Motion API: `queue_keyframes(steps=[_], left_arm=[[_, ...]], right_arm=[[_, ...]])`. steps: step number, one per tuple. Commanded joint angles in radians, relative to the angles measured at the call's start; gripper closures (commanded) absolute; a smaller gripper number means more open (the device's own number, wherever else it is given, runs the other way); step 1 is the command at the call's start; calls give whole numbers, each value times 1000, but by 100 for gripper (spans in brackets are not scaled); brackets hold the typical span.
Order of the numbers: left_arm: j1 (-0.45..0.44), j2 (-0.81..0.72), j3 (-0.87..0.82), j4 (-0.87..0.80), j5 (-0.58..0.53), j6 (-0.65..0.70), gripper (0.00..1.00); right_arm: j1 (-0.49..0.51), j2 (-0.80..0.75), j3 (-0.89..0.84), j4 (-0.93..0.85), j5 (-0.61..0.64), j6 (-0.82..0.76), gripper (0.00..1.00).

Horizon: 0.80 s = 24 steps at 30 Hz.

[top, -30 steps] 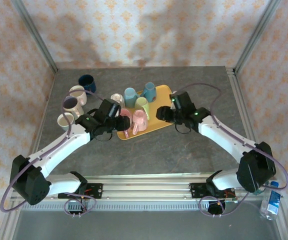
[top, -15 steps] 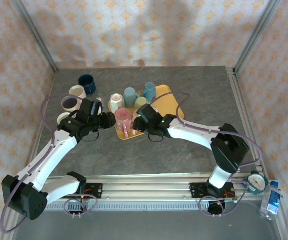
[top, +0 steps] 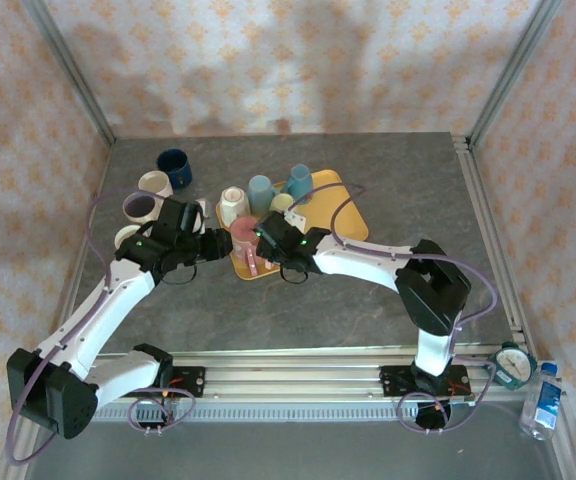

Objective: Turn the mug right side up

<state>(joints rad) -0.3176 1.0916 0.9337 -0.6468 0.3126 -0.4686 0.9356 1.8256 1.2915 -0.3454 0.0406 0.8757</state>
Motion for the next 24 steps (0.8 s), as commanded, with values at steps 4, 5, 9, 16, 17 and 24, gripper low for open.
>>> queue_keyframes(steps=[4,5,9,16,17,24], left_arm=[[11,6,-1,10,11,22,56],[11,8,-4,13,12,19,56],[11,13,-8,22,13,13,56],[11,17,-10,29,13,10,56],[11,17,-11,29,14,11,56],[12,12,-15,30,13,7,57]], right_arm=[[3,5,12,-92,92,-16,50],[2,2,8,-97,96,-20,51],[-3,-25,-17,-121,108,-34,56],[-31,-75,-57,-131,88,-128,66],[-31,-75,-50,-141,87,-145,66],[-31,-32,0,-180,60,-193,68]])
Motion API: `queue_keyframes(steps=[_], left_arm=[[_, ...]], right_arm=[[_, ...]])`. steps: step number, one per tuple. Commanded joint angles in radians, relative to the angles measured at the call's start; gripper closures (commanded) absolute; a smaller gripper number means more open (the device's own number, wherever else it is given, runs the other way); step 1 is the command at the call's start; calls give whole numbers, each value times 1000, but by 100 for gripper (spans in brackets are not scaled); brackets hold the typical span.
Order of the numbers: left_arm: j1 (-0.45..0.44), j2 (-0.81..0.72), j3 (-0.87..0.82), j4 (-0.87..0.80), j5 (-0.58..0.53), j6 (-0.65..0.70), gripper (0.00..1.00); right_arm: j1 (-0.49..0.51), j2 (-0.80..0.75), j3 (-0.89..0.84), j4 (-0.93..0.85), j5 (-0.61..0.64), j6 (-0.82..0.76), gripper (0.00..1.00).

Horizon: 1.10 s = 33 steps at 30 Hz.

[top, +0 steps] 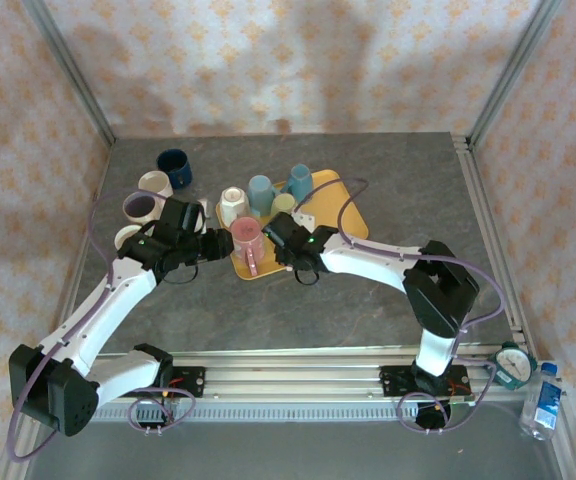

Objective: Turn the mug right side up

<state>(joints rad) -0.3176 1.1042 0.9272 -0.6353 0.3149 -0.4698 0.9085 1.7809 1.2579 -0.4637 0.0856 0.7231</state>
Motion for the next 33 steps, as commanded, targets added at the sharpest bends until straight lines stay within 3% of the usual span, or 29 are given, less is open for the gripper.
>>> queue_keyframes(steps=[1,14,33], left_arm=[[11,-2,-11,19,10,8,57],[11,-14,-23,17,3,11,57],[11,-21,-15,8,-6,8,57]], right_arm=[[-3,24,45,-70,16,-46,68],[9,84,104,-149,121,-72,68],[9,148,165,-183,77,-183,81]])
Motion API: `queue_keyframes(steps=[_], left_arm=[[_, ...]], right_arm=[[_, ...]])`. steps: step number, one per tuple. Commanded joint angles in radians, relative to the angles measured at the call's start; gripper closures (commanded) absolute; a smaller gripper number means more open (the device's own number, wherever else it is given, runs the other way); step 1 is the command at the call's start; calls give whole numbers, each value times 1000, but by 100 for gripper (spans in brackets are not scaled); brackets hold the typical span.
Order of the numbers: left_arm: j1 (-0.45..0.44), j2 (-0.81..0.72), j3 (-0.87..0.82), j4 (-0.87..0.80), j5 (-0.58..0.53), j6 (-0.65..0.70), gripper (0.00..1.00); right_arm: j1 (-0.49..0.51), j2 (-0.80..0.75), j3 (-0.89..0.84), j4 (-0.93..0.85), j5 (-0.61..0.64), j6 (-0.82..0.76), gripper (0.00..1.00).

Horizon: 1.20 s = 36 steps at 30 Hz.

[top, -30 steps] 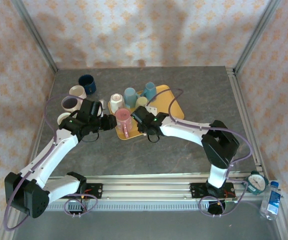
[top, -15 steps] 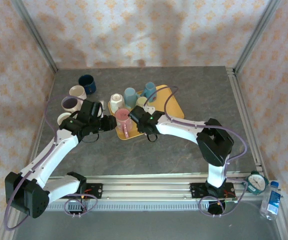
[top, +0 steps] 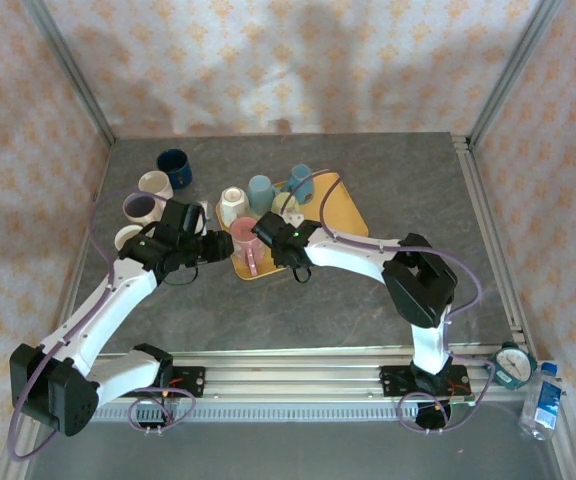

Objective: Turn the mug right side up

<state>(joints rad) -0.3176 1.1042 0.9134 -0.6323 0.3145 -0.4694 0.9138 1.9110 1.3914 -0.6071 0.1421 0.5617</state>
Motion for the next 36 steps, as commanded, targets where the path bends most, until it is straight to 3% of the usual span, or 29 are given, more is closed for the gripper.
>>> queue_keyframes(steps=[1,8,26,36], left_arm=[[11,-21,-1,4,-8,8,57],[11,-27,15,-3,-6,-4,57],[11,-82,37,92,83,-109,56],[12,-147,-55,399,243,-306,53]], right_arm=[[3,17,35,-44,22,-25,83],[3,-20,48,-44,11,-54,100],[-25,-367,1,12,-18,-138,100],[-145,-612,-162,366,-301,-162,100]])
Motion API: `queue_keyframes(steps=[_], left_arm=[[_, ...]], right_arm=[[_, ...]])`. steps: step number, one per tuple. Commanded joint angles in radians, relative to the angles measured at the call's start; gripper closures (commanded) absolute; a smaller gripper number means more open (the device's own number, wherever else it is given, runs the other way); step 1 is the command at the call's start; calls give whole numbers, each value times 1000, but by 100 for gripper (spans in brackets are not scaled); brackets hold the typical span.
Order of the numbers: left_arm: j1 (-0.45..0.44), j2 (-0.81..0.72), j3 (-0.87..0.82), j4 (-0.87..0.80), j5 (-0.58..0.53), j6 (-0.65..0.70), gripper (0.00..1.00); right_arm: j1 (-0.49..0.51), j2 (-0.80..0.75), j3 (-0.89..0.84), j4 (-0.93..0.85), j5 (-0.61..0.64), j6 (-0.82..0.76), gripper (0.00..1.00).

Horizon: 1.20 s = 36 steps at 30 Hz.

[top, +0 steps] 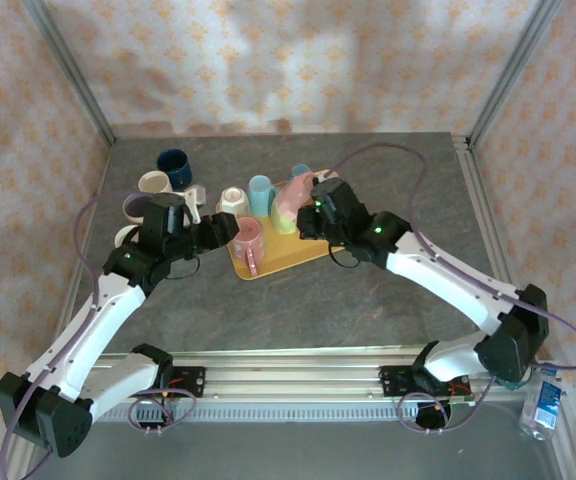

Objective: Turn the mug right side up

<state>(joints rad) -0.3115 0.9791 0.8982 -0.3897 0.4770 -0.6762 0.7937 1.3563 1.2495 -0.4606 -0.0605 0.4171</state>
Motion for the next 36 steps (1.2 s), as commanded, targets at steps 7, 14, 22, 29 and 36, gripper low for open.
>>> queue_keyframes(steps=[7,14,22,29,36], left_arm=[[6,-42,-162,546,146,-359,48],[-7,-11,-230,896,154,-561,45],[-69,47,-162,986,146,-624,45],[-102,102,-89,1022,156,-648,47],[-121,141,-23,982,172,-623,48]], right_arm=[[-115,-122,-106,482,-292,90,100],[-153,-126,-197,803,-387,269,100],[-155,-95,-251,1096,-419,427,100],[-155,-61,-243,1186,-450,485,100],[-156,-42,-242,1235,-470,523,100]])
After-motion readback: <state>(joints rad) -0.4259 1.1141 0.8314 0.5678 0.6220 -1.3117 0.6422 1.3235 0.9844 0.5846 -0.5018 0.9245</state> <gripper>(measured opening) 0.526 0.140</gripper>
